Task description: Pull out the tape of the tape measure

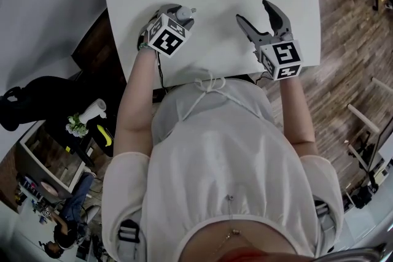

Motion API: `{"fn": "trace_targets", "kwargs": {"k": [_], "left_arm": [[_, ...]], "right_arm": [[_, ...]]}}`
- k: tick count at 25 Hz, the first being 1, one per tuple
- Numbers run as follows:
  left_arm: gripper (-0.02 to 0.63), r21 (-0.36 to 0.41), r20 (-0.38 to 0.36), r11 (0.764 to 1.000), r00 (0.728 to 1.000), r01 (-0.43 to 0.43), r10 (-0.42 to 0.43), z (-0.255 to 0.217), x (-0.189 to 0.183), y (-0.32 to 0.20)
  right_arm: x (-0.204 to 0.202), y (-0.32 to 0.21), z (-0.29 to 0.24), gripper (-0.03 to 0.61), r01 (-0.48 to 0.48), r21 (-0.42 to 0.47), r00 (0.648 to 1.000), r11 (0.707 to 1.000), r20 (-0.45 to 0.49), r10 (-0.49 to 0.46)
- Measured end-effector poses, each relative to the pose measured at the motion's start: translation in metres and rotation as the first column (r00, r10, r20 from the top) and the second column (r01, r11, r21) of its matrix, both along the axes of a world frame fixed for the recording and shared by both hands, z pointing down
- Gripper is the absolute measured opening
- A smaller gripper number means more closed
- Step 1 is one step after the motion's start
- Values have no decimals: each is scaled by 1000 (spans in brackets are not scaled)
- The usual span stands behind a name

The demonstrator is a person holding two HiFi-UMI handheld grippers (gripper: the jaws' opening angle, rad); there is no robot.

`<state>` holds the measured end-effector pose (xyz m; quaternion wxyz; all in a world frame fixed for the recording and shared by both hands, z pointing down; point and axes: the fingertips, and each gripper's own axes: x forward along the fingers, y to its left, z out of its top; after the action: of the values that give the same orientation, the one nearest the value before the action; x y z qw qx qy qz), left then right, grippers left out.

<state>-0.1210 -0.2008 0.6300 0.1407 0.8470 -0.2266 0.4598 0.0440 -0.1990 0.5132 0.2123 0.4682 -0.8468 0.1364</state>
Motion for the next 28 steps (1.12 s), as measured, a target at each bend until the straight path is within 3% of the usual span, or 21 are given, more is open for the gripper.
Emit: {"fn": "trace_targets", "kwargs": {"k": [8, 13, 16, 19, 24, 28], "left_arm": [[227, 11, 29, 1000, 1000, -9, 9, -6, 9, 7], [227, 2, -15, 999, 999, -33, 33, -34, 26, 20], [227, 11, -20, 997, 997, -73, 73, -57, 39, 25], [227, 19, -32, 994, 994, -104, 104, -81, 56, 27], [227, 30, -4, 982, 983, -185, 185, -104, 82, 32], [227, 16, 9, 974, 974, -227, 227, -113, 99, 37]], "right_arm": [[12, 7, 2, 344, 17, -22, 1000, 1000, -23, -18], [3, 11, 2, 344, 122, -29, 990, 992, -69, -124], [-9, 15, -1, 345, 195, -52, 980, 979, -28, -196], [-25, 21, -6, 345, 292, -98, 956, 951, 15, -292], [-40, 34, -2, 323, 474, -138, 872, 870, -68, -485], [-43, 39, 1, 286, 550, -161, 816, 819, -102, -568]]}}
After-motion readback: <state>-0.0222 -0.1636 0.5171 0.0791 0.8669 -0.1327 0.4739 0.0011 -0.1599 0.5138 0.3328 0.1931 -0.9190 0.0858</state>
